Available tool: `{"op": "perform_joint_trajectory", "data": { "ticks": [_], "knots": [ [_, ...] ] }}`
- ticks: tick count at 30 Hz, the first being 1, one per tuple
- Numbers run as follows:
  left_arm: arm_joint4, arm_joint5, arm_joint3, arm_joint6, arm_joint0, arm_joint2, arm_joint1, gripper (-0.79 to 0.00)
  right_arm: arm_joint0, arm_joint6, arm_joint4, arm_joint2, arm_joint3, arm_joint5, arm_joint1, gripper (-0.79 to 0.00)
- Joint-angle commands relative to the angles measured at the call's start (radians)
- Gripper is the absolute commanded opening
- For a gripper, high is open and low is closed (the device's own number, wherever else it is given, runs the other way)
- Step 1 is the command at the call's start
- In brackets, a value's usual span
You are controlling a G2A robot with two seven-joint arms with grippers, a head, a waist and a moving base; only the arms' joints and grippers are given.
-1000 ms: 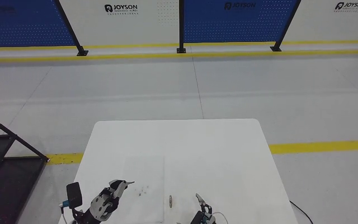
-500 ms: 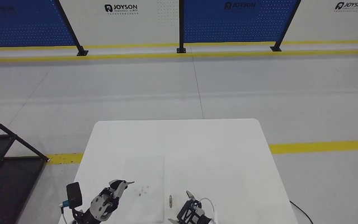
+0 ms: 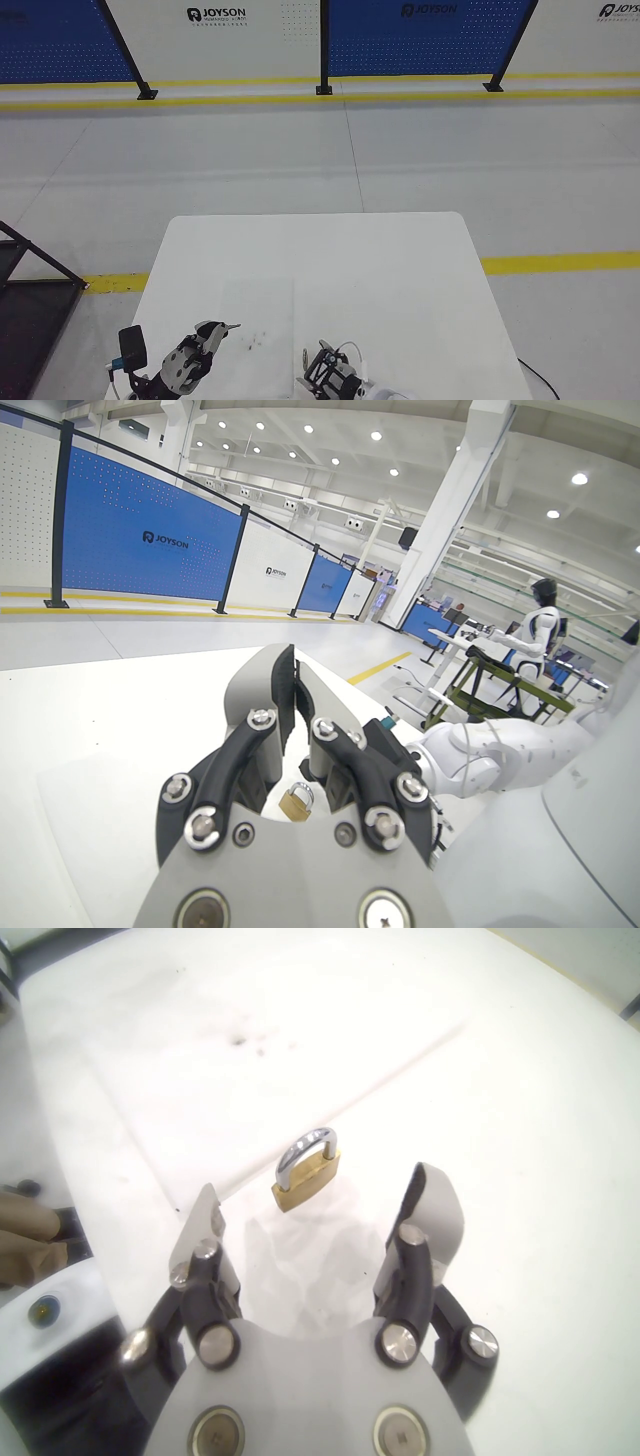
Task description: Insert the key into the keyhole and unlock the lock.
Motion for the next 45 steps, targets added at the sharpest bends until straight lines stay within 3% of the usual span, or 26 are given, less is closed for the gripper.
{"op": "perform_joint_trajectory", "data": {
  "ticks": [1,15,20,27,32,39,45],
  "knots": [
    [0.000,0.000,0.000,0.000,0.000,0.000,0.000,-0.785,0.008,-0.002,0.001,-0.006,0.007,0.006,-0.002,-0.443],
    [0.000,0.000,0.000,0.000,0.000,0.000,0.000,-0.785,0.086,0.026,0.035,-0.070,0.070,0.029,-0.026,-0.511],
    [0.000,0.000,0.000,0.000,0.000,0.000,0.000,-0.785,0.102,0.031,0.056,-0.083,0.086,0.039,-0.033,-0.785],
    [0.000,0.000,0.000,0.000,0.000,0.000,0.000,-0.785,0.089,0.013,0.058,-0.073,0.065,0.052,-0.028,-0.785],
    [0.000,0.000,0.000,0.000,0.000,0.000,0.000,-0.785,0.022,-0.091,0.142,-0.012,-0.009,0.057,-0.010,-0.785],
    [0.000,0.000,0.000,0.000,0.000,0.000,0.000,-0.785,-0.067,-0.319,0.365,0.143,-0.065,-0.243,0.036,-0.785],
    [-0.059,-0.004,-0.020,-0.035,-0.052,0.065,-0.004,-0.785,-0.062,-0.489,0.542,0.229,-0.042,-0.511,0.056,-0.785]
  ]
}}
